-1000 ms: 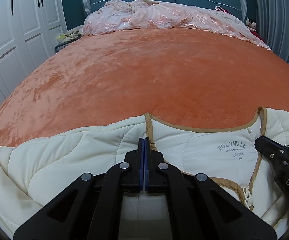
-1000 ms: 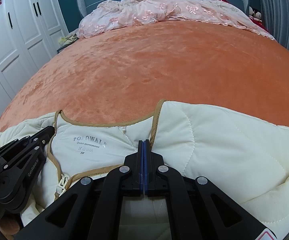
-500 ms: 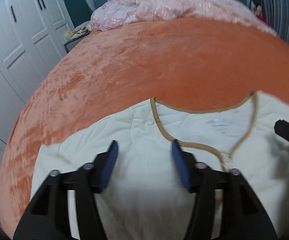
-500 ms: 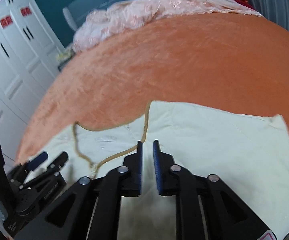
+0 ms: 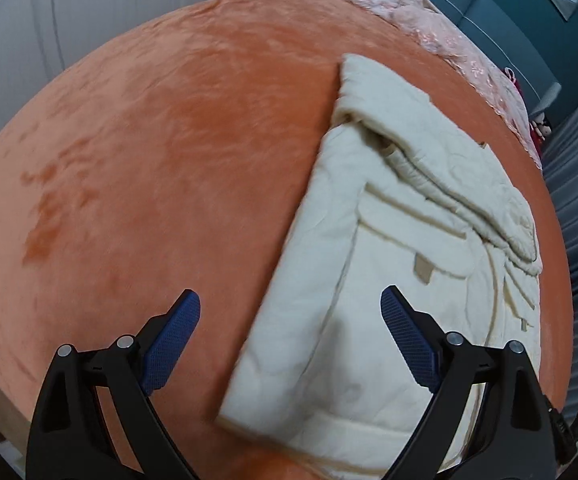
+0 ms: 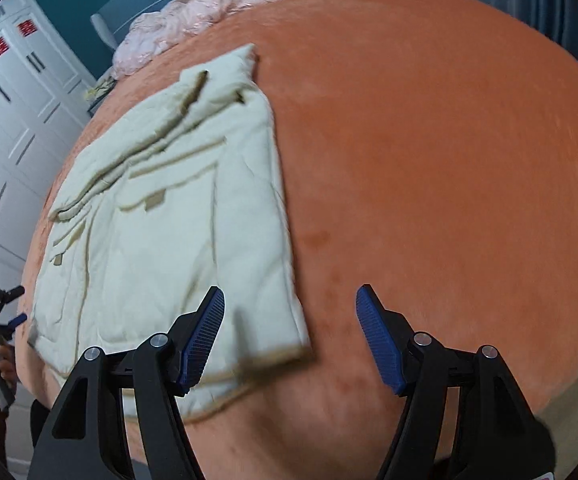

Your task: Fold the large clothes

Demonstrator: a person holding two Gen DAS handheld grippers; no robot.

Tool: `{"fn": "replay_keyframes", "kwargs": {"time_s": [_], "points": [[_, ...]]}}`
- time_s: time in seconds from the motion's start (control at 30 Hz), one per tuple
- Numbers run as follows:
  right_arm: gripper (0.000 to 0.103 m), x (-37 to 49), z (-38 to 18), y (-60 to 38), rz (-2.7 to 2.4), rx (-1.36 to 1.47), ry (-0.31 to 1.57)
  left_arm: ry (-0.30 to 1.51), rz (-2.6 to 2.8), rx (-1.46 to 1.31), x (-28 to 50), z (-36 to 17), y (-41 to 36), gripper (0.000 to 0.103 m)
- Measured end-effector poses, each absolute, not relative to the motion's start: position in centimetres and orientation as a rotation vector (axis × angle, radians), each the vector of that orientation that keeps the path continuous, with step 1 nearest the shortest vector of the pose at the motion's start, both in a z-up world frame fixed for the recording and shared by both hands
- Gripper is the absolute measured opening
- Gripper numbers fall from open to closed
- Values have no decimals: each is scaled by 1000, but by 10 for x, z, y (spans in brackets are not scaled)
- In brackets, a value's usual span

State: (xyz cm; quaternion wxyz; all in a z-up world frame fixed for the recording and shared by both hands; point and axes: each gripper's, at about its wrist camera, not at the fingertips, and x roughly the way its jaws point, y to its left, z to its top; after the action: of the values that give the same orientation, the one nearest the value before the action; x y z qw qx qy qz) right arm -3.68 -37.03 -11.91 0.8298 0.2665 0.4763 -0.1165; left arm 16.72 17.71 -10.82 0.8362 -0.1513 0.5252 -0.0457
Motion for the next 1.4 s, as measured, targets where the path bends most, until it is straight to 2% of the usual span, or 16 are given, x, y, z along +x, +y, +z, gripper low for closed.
{"fn": "replay_keyframes", "kwargs": {"time_s": [0.17,0.23,0.27,0.3,0.33,0.37,0.4,0.43,0.47,0.6,0.73,0.93,1.03,1.13,1.27,1.4], "points": [[69,-59,-143,-366,-266,758,935,1148,-117,-381,154,-133,177,89],[69,-52,-147,-367,-240,849,910,1124,-87,-369,151,-135,172,85],[69,-47,-148,-367,-240,893,907,1121,-76,-355,151,-134,168,73],[65,-42,-151,-367,-221,937,904,1128,-93,-357,152,-133,165,55],[48,-35,-153,-366,-196,976,903,1146,-106,-361,152,-133,162,48],[34,-29,-154,-364,-189,991,911,1161,-110,-364,151,-132,159,31],[12,-22,-155,-361,-196,990,937,1166,-115,-359,150,-128,156,24],[9,-19,-155,-358,-199,989,946,1161,-111,-340,148,-122,154,16],[9,-20,-150,-354,-214,978,937,1154,-119,-329,145,-116,153,14],[5,-32,-111,-340,-181,856,881,1092,-164,-296,127,-78,156,8],[4,-60,-68,-327,-90,694,895,1071,-230,-204,94,-44,158,8],[5,-150,-35,-300,37,460,1100,1174,-328,-8,-5,-19,171,8],[5,-204,-38,-291,57,459,1223,1284,-343,9,-65,-18,185,8],[5,-237,-39,-287,47,484,1249,1330,-337,-4,-102,-19,193,8],[5,-227,-20,-297,54,503,1157,1275,-338,-95,-101,-3,195,8],[5,-183,26,-311,46,442,946,1115,-360,-121,-57,36,184,8]]}}
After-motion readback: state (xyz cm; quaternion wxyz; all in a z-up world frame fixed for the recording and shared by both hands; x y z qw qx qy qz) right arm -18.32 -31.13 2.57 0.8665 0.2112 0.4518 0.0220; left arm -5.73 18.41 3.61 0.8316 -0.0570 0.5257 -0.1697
